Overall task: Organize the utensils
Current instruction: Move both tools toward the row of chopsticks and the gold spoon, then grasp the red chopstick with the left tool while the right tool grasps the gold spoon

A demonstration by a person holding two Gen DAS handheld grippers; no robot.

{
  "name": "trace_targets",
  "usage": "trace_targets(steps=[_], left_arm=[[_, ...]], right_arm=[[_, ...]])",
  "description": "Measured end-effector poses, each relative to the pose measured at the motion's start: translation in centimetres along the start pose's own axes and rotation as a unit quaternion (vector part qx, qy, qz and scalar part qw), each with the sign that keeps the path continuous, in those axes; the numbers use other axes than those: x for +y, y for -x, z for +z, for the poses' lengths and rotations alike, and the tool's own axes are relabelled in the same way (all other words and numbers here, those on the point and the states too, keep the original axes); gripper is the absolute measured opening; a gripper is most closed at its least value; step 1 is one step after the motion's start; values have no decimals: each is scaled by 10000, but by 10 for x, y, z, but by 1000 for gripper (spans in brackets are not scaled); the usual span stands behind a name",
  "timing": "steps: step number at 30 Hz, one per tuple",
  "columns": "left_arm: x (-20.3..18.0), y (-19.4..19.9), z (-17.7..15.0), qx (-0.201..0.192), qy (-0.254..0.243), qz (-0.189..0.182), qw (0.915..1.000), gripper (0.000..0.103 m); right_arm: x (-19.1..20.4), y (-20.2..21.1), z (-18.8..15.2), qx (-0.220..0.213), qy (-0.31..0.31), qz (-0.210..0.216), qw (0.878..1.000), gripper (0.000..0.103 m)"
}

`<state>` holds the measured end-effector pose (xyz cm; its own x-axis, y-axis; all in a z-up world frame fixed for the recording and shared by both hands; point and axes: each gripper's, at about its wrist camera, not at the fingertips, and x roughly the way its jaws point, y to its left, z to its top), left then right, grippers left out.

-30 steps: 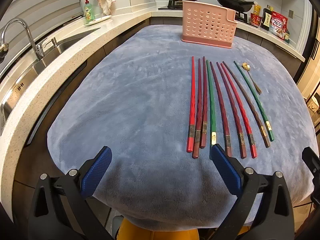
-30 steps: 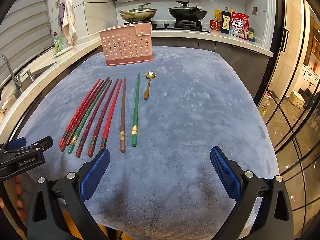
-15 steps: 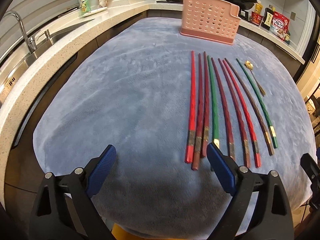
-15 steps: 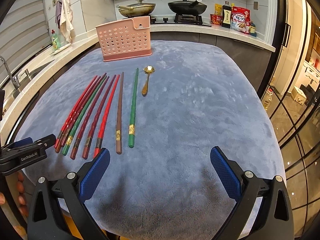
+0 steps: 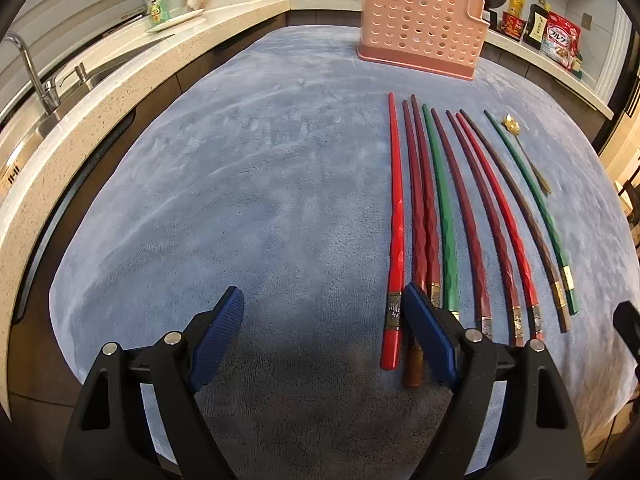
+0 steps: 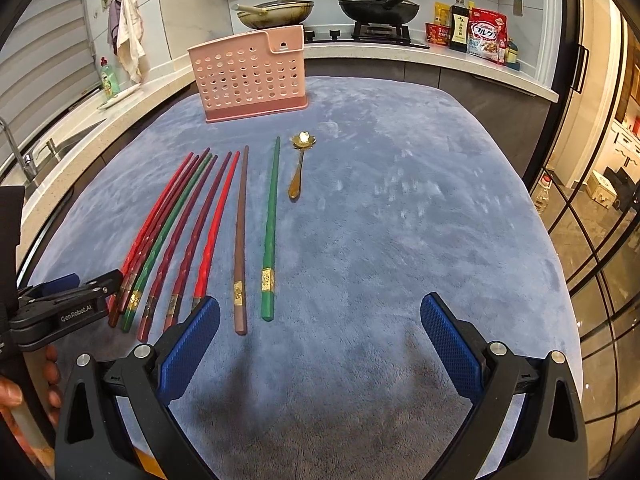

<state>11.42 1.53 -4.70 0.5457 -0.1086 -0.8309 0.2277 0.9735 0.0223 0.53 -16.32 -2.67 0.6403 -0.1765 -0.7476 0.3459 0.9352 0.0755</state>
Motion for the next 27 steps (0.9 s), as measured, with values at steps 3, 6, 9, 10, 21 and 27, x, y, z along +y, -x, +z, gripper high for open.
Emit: trace_targets(steps=[3, 6, 9, 10, 21, 27], left_arm=[[1, 1, 0, -19, -24, -33, 10000, 74], [2, 3, 0, -44, -24, -105, 9999, 66], [2, 5, 1, -67, -45, -109, 9999, 55], [3, 5, 2, -69, -44, -105, 9999, 54], [-2, -3, 6, 15, -133, -51, 9999, 47], [-3, -2, 7, 10, -115, -163, 9998, 25]], right_arm=[[1, -2, 2, 1, 18, 16, 10000, 96], [0, -6, 6, -1, 21, 66, 10000, 96], [-2, -13, 15, -50, -5, 148, 9999, 96], [-4, -16, 20, -86, -27, 157, 9998, 96], [-17, -87, 73, 237, -512, 644, 9963, 75], [-4, -113, 87, 366, -386, 835, 9951, 51]])
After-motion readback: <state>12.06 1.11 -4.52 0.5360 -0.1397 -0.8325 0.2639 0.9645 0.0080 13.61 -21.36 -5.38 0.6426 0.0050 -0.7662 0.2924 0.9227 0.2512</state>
